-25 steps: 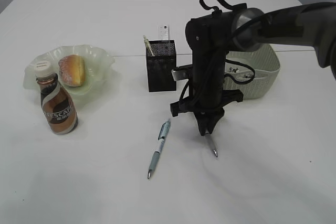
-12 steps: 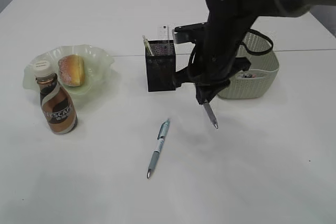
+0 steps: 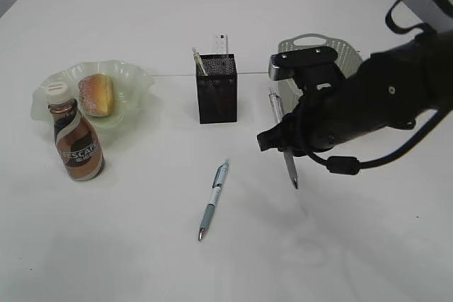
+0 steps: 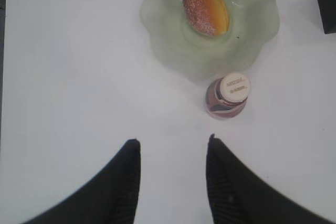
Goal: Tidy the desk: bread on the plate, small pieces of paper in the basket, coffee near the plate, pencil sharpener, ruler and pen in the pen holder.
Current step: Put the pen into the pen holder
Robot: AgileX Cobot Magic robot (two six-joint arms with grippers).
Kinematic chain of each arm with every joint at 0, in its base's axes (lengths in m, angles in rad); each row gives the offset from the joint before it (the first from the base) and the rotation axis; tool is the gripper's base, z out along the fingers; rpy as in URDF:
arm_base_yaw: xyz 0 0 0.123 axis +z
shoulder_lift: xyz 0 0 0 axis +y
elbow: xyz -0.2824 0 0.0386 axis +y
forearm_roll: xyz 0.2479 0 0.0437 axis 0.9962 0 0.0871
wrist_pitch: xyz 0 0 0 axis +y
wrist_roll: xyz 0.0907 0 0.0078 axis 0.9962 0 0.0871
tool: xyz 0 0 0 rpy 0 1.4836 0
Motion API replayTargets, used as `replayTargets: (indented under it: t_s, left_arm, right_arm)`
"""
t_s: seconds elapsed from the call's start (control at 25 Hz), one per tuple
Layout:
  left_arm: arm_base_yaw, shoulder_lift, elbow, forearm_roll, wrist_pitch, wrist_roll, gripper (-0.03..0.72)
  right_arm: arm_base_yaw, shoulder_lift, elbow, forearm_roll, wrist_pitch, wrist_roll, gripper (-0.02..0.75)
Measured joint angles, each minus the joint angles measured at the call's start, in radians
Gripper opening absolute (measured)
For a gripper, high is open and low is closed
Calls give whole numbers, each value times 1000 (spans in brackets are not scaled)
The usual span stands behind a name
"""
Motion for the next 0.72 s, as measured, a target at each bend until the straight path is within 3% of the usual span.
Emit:
replayTargets:
  t_s: [0.44, 0.72]
  left_arm:
    - [0, 0, 0, 0, -2, 0, 307]
    - [0, 0, 0, -2, -37, 0, 307]
  right_arm:
    - [0, -4, 71, -117, -619, 1, 69]
    - [0, 65, -101, -124, -680, 38, 69]
